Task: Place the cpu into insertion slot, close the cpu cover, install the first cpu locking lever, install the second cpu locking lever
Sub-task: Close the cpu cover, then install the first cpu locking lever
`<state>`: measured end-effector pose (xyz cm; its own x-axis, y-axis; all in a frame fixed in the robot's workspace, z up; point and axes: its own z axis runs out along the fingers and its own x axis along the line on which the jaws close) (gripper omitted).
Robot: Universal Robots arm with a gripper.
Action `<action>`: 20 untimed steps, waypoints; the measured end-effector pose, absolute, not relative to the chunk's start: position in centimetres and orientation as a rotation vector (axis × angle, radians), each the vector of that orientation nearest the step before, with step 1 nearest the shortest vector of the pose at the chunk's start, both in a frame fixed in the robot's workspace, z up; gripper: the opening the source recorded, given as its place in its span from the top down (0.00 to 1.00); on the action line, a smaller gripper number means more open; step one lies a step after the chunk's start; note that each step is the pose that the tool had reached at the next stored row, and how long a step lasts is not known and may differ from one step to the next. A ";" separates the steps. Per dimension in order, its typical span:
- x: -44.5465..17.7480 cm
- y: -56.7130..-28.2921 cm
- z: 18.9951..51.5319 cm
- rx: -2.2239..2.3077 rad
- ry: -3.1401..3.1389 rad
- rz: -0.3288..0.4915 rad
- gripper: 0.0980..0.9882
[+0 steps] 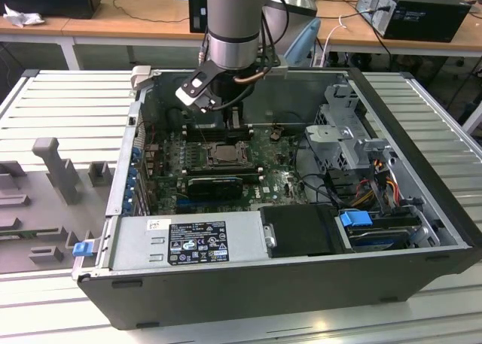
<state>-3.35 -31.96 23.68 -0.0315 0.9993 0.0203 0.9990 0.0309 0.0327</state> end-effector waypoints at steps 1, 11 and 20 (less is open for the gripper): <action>-3.4 -32.0 23.7 2.180 2.250 0.059 0.99; -4.3 -32.0 23.7 2.180 2.250 0.059 0.99; -4.5 -32.0 23.7 2.180 2.250 0.059 0.99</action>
<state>-4.55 -31.96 23.69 -0.0317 0.9993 0.0204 0.9990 0.0310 0.0327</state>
